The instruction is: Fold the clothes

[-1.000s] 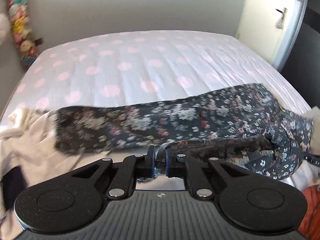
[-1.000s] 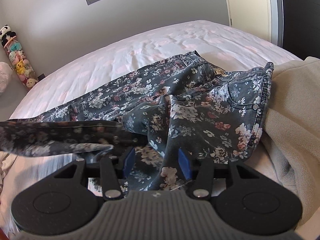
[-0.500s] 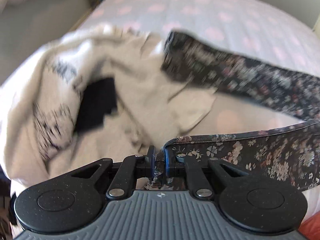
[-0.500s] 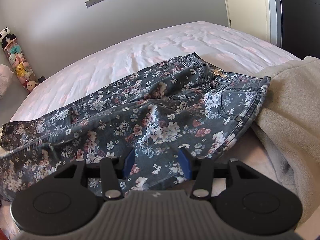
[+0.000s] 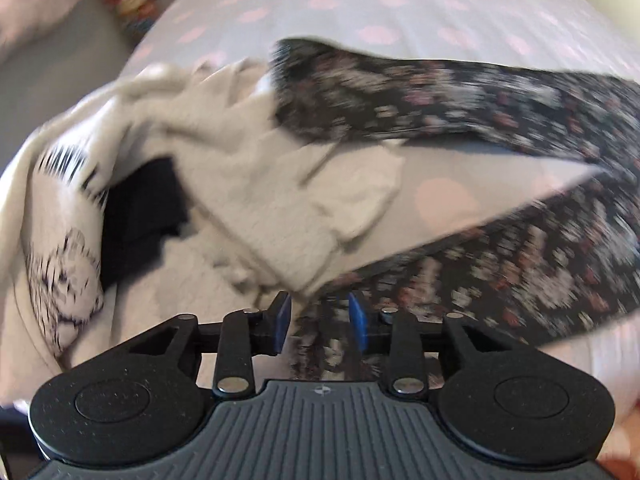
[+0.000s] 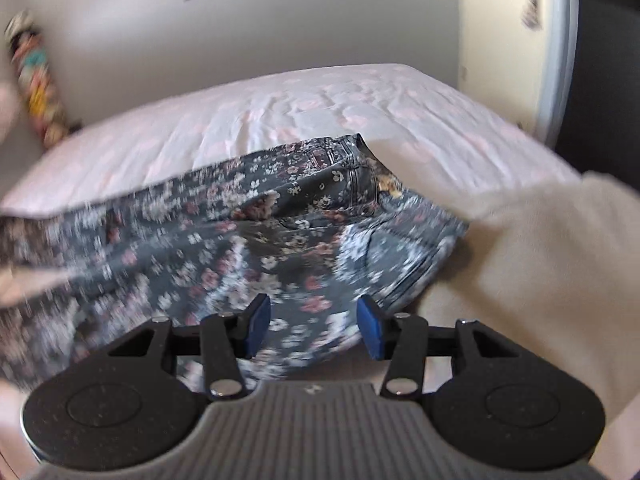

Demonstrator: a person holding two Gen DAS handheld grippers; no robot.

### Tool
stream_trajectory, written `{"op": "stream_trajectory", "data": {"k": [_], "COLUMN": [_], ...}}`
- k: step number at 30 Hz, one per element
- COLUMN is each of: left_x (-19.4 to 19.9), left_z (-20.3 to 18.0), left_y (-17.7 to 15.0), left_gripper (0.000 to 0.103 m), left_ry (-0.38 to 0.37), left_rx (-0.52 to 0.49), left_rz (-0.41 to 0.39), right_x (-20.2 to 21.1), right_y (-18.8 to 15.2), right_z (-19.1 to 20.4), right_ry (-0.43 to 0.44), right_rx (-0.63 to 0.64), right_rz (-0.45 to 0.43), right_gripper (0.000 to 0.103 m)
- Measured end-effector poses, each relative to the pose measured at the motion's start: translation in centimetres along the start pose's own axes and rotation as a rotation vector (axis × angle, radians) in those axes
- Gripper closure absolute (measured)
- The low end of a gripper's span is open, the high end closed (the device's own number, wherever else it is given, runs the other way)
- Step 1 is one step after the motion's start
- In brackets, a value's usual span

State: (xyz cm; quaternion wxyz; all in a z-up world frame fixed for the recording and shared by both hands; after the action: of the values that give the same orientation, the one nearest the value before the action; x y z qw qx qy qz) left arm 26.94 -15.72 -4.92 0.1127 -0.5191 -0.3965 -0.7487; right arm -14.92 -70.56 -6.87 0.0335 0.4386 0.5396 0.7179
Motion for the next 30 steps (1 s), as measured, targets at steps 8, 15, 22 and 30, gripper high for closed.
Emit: {"op": "stream_trajectory", "data": {"k": [8,15,22,30], "left_x": [0.3,-4.4,-9.4,-10.5], "left_z": [-6.1,-9.3,-9.3,-6.4], "left_y": [-1.5,-4.5,-4.9,-1.4], "left_gripper": [0.06,0.059,0.059,0.058], "left_ry": [-0.154,-0.222,-0.21,-0.229], "left_rx": [-0.351,-0.579,-0.582,-0.401], "left_rz": [0.053,0.249,0.319,0.229], "right_x": [-1.9,-3.9,-5.4,-7.4], "right_y": [0.1,-0.8,-2.6,-3.6], "right_z": [0.8,2.2,3.0,3.8], "right_ry": [0.069,0.12,0.112,0.121], "right_rx": [0.58,0.842,1.064,1.194], "right_rz": [0.099,0.146,0.168,0.174], "right_gripper": [0.052,0.052,0.051,0.048]}}
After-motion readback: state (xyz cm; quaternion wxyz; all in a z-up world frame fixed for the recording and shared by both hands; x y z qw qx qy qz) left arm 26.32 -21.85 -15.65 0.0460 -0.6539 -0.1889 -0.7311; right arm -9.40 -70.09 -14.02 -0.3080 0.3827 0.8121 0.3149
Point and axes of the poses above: each gripper's, at about its wrist camera, not at the fingertips, and x roughly against the way its jaws point, z to its left, y to its top, the point moved 1 cm from there along -x, roughly the way its jaws point, and after that the axes turned 6 degrees about -z, right-handed, at the moved point
